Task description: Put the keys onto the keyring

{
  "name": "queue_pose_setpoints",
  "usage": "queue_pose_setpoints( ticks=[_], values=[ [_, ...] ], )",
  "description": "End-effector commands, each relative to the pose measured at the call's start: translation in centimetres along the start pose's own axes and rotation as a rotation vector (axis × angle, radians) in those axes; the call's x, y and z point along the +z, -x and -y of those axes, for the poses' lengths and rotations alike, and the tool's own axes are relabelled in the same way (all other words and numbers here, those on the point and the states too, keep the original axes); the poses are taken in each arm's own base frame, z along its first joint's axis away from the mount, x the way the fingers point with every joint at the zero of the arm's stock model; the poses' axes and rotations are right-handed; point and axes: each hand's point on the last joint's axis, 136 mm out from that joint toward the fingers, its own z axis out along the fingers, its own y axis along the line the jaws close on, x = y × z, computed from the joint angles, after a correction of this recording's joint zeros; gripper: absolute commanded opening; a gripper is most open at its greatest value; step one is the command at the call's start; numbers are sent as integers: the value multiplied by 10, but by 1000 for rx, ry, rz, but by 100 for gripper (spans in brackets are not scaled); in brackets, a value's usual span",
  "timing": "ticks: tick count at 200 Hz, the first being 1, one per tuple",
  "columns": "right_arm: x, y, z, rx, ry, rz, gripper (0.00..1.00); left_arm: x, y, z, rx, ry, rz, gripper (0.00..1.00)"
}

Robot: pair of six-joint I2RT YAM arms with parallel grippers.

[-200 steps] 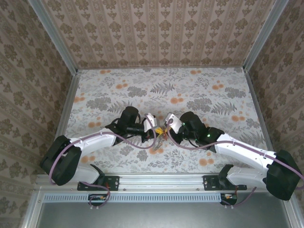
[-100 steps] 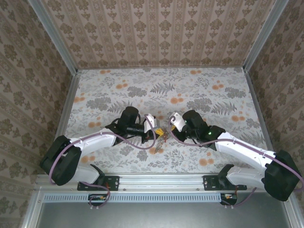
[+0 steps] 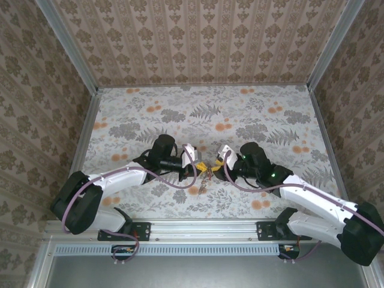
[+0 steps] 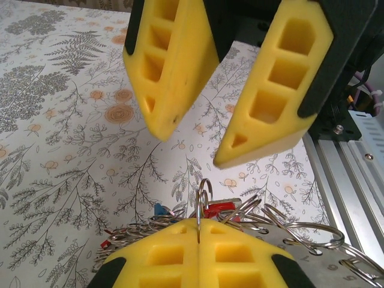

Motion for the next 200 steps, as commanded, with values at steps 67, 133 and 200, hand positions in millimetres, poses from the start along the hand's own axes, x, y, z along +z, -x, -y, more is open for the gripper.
queue_pose_setpoints(
  ticks=[67, 133, 200],
  values=[
    [18, -12, 0, 33, 35, -11, 6, -6, 17, 7, 26, -34, 73, 0],
    [15, -18, 6, 47, -4, -13, 19, -6, 15, 6, 20, -30, 82, 0],
    [-4, -4, -8, -172, 51, 17, 31, -11, 18, 10, 25, -66, 103, 0]
  ],
)
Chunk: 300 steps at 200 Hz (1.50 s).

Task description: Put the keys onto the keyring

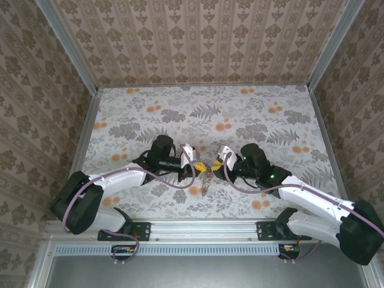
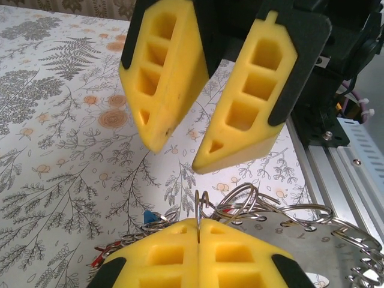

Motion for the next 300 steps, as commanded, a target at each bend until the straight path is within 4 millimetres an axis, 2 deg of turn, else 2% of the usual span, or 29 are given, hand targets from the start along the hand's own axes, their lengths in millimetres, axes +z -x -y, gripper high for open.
queue_pose_setpoints(
  ticks=[1, 40, 67, 104, 169, 265, 300],
  values=[
    [-6, -2, -10, -120, 57, -22, 31, -7, 18, 8, 45, -46, 69, 0],
    [-5, 3, -19, -169, 116, -11, 31, -11, 23, 13, 47, -92, 91, 0],
    [-2, 14, -17, -175, 108, 52, 28, -12, 24, 13, 45, -100, 89, 0],
    [4, 17, -13, -186, 92, 70, 25, -12, 23, 12, 41, -98, 83, 0],
    [10, 21, -23, -175, 172, 94, 26, -11, 21, 7, 33, -66, 71, 0],
    [8, 11, -26, -160, 178, 67, 29, -9, 19, 6, 31, -47, 59, 0],
    [10, 10, -22, -162, 159, 67, 26, -7, 20, 10, 33, -65, 59, 0]
  ],
)
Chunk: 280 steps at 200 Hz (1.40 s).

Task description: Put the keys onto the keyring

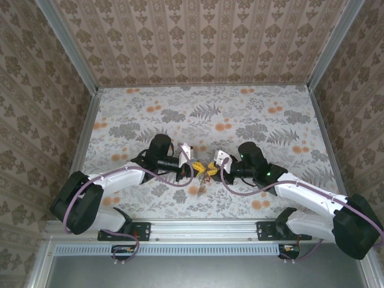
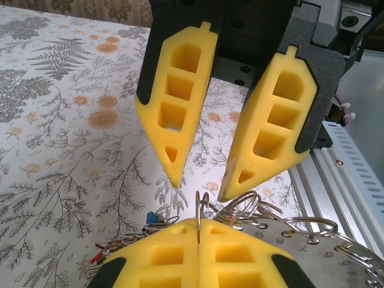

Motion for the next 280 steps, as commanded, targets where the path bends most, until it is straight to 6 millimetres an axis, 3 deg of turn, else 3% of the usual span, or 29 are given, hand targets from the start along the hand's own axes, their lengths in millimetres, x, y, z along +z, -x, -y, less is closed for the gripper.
queue_pose_setpoints(
  ticks=[1, 50, 75, 114, 132, 169, 214, 280],
  values=[
    [-1, 8, -1, -17, 4, 32, 26, -1, 21, 7, 56, -24, 45, 0],
    [6, 7, -1, -1, 20, 37, 16, 1, 25, 10, 67, -36, 57, 0],
    [6, 2, -1, 7, 18, 25, 16, 0, 26, 10, 71, -26, 59, 0],
    [3, 0, 2, -6, -8, 9, 0, 0, 24, 8, 66, -4, 48, 0],
    [0, 0, 0, -11, 7, -32, 0, 2, 17, 5, 87, 28, -5, 14],
    [-4, 5, -4, -27, 45, -85, 0, 9, 10, 8, 128, 28, -97, 20],
    [-4, 9, -8, -40, 68, -114, 0, 13, 7, 10, 142, 17, -137, 21],
    [-7, 21, -11, -62, 68, -57, 0, 17, 9, 12, 139, -13, -135, 11]
  ],
)
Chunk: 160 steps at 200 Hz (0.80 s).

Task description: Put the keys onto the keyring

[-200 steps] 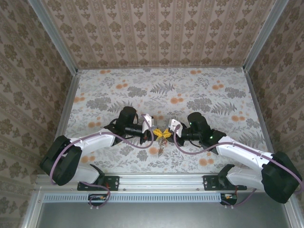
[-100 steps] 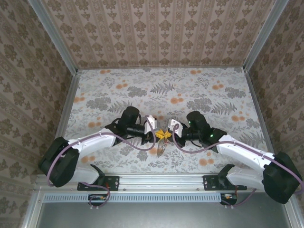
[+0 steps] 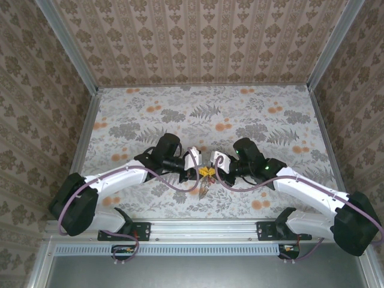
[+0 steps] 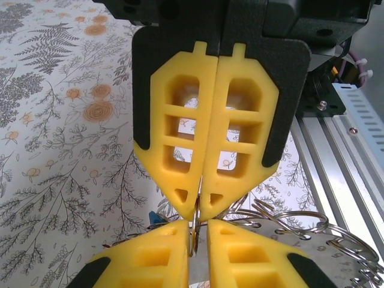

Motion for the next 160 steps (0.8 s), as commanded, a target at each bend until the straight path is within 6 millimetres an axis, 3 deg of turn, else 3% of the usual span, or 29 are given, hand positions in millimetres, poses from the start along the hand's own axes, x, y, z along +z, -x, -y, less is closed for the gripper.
queue_pose_setpoints(
  ticks=[1, 15, 28, 72, 134, 160],
  values=[
    [-8, 26, 0, -56, -8, 83, 0, 3, 7, 2, 25, -30, 6, 11],
    [-9, 25, -1, -56, -11, 87, 0, 4, 7, 3, 26, -38, 10, 0],
    [-9, 24, -1, -51, -16, 91, 0, 4, 7, 2, 24, -35, 10, 0],
    [-6, 1, 5, -39, -78, 80, 16, -4, 18, -4, 14, 5, 121, 0],
    [-3, 4, 10, -22, -96, 144, 16, -5, 22, 2, 6, -35, 169, 0],
    [-3, 3, 14, -17, -117, 152, 8, -6, 23, 3, 2, -36, 180, 0]
  ],
)
